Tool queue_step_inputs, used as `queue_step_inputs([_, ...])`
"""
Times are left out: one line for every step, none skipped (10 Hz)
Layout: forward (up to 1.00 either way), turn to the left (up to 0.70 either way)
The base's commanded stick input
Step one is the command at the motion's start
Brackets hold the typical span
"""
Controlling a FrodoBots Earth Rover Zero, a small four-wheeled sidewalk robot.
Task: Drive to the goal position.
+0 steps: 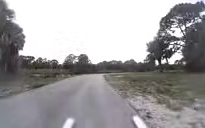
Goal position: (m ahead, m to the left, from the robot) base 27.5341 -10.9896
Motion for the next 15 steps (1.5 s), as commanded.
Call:
queue_step_inputs([0.85, 0.33])
queue_step_inputs([0.85, 0.1])
queue_step_inputs([0.85, 0.0])
queue_step_inputs([0.85, 0.0])
queue_step_inputs([0.85, 0.0])
queue_step_inputs([0.85, 0.0])
queue_step_inputs([0.85, 0.0])
queue_step_inputs([0.85, 0.0])
queue_step_inputs([0.85, 0.0])
queue_step_inputs([0.85, 0.0])
queue_step_inputs([0.85, 0.0])
queue_step_inputs([0.85, 0.0])
queue_step_inputs([0.85, 0.0])
queue_step_inputs([0.85, 0.0])
queue_step_inputs([0.85, 0.0])
